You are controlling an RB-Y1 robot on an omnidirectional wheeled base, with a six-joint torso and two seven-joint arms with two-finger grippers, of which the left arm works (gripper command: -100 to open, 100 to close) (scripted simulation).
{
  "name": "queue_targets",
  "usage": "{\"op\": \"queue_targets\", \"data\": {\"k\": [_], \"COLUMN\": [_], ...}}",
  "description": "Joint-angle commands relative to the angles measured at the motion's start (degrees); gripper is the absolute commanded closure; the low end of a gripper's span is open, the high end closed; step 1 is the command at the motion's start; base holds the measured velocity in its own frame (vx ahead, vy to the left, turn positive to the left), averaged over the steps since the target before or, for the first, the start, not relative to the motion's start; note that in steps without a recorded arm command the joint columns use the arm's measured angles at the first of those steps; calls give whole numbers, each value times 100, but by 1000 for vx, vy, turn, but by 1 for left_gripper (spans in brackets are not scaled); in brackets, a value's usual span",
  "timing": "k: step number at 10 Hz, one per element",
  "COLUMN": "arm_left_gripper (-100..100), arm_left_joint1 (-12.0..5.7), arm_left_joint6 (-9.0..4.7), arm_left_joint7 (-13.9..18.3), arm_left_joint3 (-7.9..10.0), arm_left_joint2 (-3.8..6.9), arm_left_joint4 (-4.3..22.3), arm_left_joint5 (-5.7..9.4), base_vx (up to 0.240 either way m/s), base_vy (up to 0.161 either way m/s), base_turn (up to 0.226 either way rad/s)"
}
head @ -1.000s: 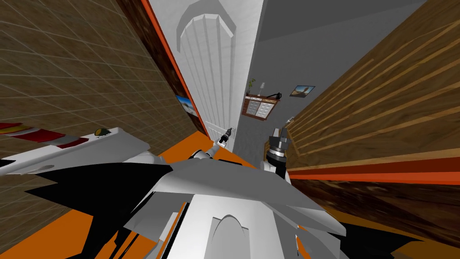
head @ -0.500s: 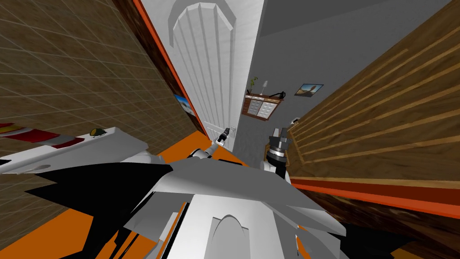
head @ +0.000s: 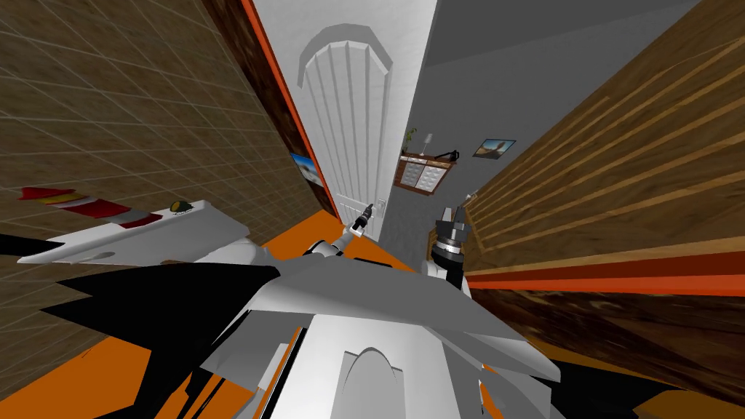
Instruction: Push the door open
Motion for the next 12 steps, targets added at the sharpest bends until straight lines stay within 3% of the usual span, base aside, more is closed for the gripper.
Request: {"op": "queue_targets", "data": {"k": [1, 4, 5, 6, 8, 12], "arm_left_gripper": [-100, -100, -100, -100, -100, -100], "arm_left_joint1": [30, 39, 63, 74, 76, 83], "arm_left_joint6": [26, 39, 75, 62, 46, -2], "arm_left_joint7": [25, 67, 55, 45, 33, -2], "arm_left_joint3": [-34, -83, -80, -64, -47, 4], "arm_left_joint2": [-41, -198, -168, -86, -46, -61], "arm_left_joint4": [-49, -65, -126, -125, -117, -93], "arm_left_joint5": [-1, 3, -2, 1, 4, 12], "base_vx": [-218, -181, -74, 94, 160, 197], "base_vy": [10, 24, 9, -63, -52, -62], "base_turn": [6, 3, -4, -33, -13, -22]}}
